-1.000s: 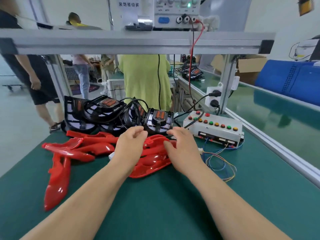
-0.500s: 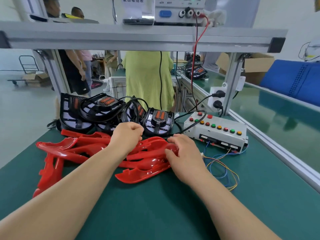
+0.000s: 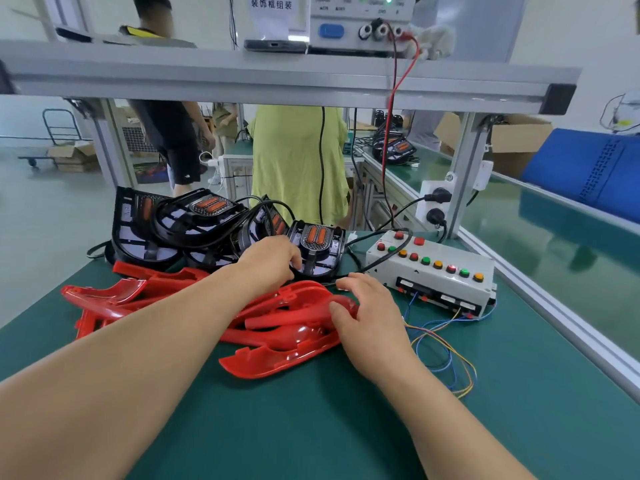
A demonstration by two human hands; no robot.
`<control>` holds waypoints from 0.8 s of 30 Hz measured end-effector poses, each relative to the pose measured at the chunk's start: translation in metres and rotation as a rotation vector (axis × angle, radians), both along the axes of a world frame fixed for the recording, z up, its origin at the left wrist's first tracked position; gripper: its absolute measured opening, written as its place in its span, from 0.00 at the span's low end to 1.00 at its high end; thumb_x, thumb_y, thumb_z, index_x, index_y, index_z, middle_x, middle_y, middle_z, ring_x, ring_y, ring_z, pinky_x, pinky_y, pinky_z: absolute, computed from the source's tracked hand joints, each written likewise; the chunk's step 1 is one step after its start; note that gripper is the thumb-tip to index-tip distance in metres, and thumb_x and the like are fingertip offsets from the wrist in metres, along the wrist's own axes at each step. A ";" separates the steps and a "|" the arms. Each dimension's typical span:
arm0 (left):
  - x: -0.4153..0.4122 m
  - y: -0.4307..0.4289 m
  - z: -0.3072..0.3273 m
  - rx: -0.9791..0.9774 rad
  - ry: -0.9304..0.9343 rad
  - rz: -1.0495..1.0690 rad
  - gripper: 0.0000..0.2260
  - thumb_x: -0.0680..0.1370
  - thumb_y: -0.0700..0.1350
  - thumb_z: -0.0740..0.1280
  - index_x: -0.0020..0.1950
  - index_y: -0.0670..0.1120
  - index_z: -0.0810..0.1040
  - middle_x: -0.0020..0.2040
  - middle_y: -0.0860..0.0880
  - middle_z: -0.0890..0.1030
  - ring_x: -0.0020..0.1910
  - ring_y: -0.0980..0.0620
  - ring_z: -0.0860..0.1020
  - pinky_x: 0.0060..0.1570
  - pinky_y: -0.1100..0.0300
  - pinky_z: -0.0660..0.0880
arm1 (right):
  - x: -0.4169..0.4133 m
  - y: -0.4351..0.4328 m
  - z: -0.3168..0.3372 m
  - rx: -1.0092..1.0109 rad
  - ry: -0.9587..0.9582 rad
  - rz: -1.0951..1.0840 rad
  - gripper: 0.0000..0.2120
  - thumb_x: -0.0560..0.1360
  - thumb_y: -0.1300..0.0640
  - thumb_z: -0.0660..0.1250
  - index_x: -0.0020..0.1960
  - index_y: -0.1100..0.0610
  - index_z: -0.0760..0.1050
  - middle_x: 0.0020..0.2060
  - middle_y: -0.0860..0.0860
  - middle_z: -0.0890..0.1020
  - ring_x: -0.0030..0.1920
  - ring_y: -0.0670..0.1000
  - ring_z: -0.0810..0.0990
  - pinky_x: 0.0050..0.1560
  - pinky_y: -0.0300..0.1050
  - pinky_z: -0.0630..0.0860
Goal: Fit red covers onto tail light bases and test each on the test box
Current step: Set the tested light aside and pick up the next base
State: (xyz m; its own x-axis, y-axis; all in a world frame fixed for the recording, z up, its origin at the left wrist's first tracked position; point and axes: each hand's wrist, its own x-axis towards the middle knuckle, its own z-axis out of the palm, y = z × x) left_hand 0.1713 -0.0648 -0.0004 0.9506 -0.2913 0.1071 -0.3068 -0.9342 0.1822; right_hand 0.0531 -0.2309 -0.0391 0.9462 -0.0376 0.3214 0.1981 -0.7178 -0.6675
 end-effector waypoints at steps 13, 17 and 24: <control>0.013 0.008 -0.009 0.155 -0.145 -0.144 0.09 0.82 0.39 0.64 0.61 0.46 0.74 0.61 0.48 0.73 0.52 0.46 0.78 0.50 0.49 0.75 | 0.000 -0.002 0.001 0.132 0.061 -0.034 0.17 0.78 0.55 0.64 0.68 0.52 0.73 0.66 0.46 0.73 0.67 0.48 0.70 0.70 0.45 0.65; 0.012 0.005 -0.003 0.091 -0.189 -0.119 0.13 0.82 0.35 0.63 0.65 0.44 0.72 0.61 0.45 0.74 0.57 0.44 0.78 0.53 0.51 0.74 | 0.001 -0.002 0.002 0.139 0.063 -0.046 0.18 0.78 0.55 0.64 0.68 0.52 0.73 0.66 0.46 0.73 0.68 0.47 0.69 0.70 0.45 0.66; -0.009 0.001 0.002 -0.006 -0.306 -0.157 0.10 0.84 0.42 0.60 0.64 0.42 0.72 0.61 0.44 0.73 0.54 0.42 0.77 0.44 0.56 0.66 | 0.001 -0.003 0.002 0.170 0.042 -0.056 0.17 0.78 0.55 0.64 0.67 0.51 0.74 0.67 0.46 0.73 0.67 0.46 0.69 0.68 0.42 0.66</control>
